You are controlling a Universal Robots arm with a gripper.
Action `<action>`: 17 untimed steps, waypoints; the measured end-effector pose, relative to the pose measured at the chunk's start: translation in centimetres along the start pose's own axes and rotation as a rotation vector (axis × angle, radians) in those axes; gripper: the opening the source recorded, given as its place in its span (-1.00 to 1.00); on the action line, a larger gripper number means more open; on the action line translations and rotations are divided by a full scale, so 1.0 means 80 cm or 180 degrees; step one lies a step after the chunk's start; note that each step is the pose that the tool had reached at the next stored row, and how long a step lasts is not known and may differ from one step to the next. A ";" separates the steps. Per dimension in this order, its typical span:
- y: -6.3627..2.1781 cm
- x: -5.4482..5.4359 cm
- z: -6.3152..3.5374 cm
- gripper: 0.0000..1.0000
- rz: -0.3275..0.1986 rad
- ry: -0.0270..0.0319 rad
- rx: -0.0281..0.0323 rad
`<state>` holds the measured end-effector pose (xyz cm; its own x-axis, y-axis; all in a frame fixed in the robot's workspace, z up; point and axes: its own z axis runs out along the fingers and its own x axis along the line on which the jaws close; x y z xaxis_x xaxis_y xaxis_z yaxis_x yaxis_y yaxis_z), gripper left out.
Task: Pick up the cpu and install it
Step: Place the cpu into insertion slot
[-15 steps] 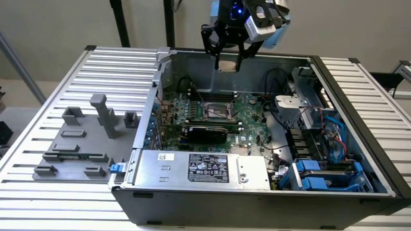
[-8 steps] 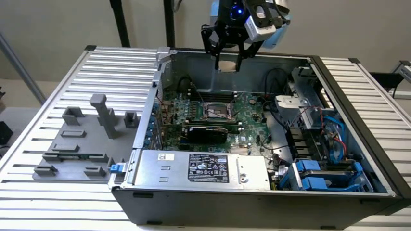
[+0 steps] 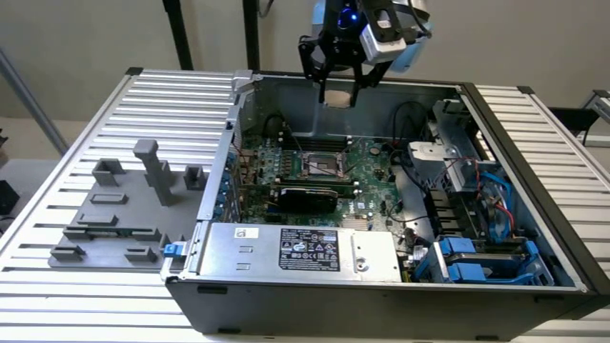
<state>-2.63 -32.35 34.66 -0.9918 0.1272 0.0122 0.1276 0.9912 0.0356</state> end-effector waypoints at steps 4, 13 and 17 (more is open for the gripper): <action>0.000 0.000 0.001 0.11 0.0228 -0.0008 -0.0003; 0.000 0.000 0.003 0.11 0.0750 -0.0027 -0.0009; 0.000 0.000 0.004 0.11 0.0979 -0.0035 -0.0012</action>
<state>-2.63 -32.35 34.32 -0.9067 0.4216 0.0122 0.4217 0.9060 0.0356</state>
